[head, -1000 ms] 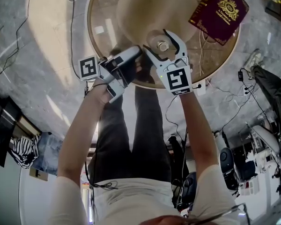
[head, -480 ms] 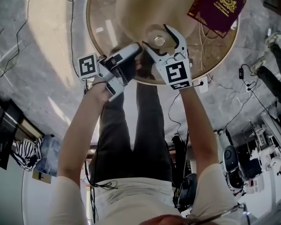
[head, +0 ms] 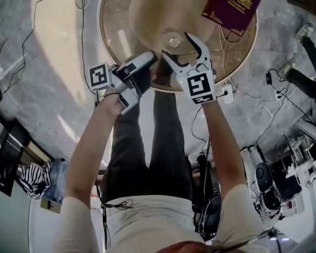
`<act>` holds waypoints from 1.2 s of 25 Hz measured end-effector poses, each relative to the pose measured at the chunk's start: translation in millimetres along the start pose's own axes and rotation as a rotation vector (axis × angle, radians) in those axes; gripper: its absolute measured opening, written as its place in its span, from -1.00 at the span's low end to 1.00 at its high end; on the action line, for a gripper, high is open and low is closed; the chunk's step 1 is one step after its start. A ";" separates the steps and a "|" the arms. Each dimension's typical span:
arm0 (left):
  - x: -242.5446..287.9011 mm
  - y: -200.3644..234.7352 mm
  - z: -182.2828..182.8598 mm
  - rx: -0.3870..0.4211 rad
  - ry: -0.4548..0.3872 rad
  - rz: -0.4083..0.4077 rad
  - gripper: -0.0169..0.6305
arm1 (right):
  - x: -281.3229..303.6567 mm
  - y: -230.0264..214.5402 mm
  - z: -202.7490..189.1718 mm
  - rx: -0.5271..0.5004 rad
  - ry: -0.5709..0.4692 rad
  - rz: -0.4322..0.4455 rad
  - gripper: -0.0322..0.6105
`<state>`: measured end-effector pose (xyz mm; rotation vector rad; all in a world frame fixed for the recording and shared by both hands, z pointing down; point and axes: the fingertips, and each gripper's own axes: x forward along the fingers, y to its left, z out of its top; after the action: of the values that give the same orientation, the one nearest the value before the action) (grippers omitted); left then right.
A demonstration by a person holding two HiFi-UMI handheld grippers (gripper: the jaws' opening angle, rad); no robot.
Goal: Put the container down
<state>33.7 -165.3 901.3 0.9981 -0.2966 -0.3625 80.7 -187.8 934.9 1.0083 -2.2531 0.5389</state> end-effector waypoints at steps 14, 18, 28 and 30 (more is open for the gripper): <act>-2.1 -124.9 -77.9 0.110 0.133 -0.010 -0.34 | -119.1 -4.5 90.2 0.095 -0.012 -0.186 -0.25; -13.2 -177.5 -116.8 0.171 0.192 0.005 -0.53 | -173.1 7.6 135.5 0.120 -0.027 -0.225 -0.38; -46.7 -291.2 -202.6 0.291 0.296 0.005 -0.80 | -284.2 62.9 227.4 0.180 -0.107 -0.278 -0.63; -53.3 -305.7 -221.8 0.304 0.314 0.000 -0.83 | -304.6 72.5 240.5 0.195 -0.132 -0.291 -0.67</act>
<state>26.3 -124.3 522.2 1.3345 -0.0667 -0.1573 99.0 -121.4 546.2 1.4811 -2.1420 0.5856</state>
